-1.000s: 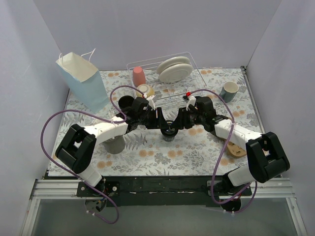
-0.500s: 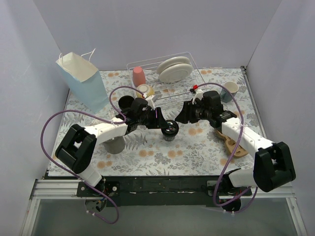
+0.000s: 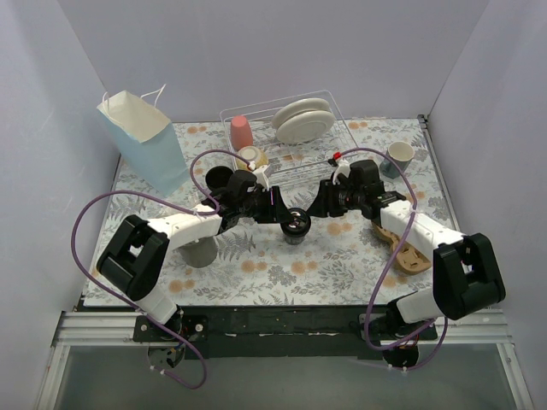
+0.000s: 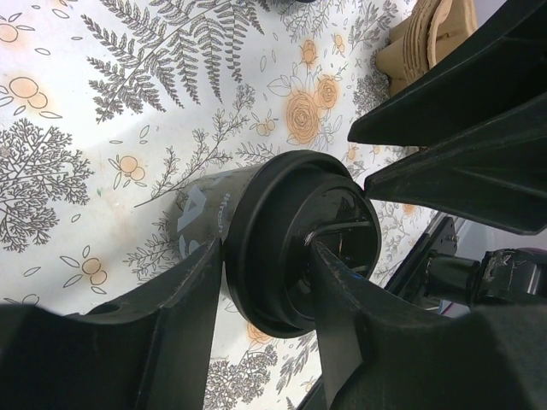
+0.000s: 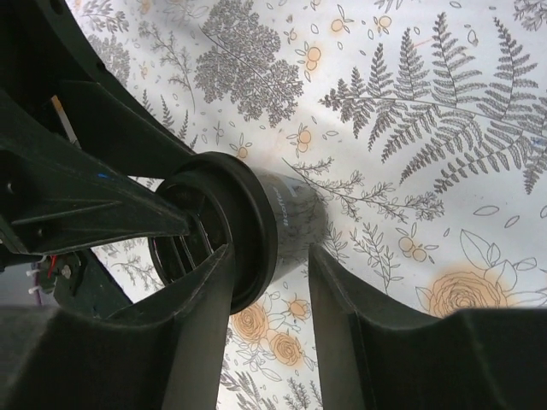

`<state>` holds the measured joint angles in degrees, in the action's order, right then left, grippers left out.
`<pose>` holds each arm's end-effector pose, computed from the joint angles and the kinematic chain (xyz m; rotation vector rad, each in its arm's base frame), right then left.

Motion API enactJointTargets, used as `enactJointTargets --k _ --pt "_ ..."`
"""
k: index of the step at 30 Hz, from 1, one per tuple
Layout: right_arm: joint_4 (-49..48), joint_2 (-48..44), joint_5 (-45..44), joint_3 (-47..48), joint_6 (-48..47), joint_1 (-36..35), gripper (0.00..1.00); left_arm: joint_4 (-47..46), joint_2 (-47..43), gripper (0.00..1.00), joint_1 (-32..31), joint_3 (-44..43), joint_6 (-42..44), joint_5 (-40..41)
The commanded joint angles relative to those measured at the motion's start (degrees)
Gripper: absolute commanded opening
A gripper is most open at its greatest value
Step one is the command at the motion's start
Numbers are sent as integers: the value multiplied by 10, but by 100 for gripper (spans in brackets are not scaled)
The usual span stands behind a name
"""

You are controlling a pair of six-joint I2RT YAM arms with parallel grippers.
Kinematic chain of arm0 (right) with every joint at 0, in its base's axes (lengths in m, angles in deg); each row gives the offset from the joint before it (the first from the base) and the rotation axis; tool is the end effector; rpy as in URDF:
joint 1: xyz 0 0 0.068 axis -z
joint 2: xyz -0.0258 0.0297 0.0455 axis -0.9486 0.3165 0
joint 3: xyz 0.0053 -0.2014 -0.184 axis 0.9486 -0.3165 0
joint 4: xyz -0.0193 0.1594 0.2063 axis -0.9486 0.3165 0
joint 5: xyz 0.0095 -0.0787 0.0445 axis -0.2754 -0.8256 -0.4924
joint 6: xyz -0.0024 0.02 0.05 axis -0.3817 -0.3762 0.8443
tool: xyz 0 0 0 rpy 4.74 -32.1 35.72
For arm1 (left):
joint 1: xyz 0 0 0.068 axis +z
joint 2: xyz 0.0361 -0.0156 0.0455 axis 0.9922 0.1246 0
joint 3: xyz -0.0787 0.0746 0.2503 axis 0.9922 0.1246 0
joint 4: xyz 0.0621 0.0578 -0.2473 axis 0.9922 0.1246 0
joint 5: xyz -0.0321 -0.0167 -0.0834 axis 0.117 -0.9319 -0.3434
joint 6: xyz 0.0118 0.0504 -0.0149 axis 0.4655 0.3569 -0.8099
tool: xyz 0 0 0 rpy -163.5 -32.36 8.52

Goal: Pack the takeout coffee

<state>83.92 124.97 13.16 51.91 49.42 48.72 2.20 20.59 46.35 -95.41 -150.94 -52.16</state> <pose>0.2714 0.1318 0.2311 -0.3552 2.2712 0.9158 0.2656 -0.2129 0.1995 -0.5682 2.5304 -1.3256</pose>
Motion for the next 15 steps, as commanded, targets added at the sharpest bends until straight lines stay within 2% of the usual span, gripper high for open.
enactJointTargets --k 1,5,15 --pt "-37 5 38 -25 -3 1 45 90 39 42 1 37 36 56" --pt "-48 10 26 -62 5 1 32 83 44 42 1 43 30 61" --pt "-60 -11 -13 -110 6 1 30 77 52 42 1 59 22 66"
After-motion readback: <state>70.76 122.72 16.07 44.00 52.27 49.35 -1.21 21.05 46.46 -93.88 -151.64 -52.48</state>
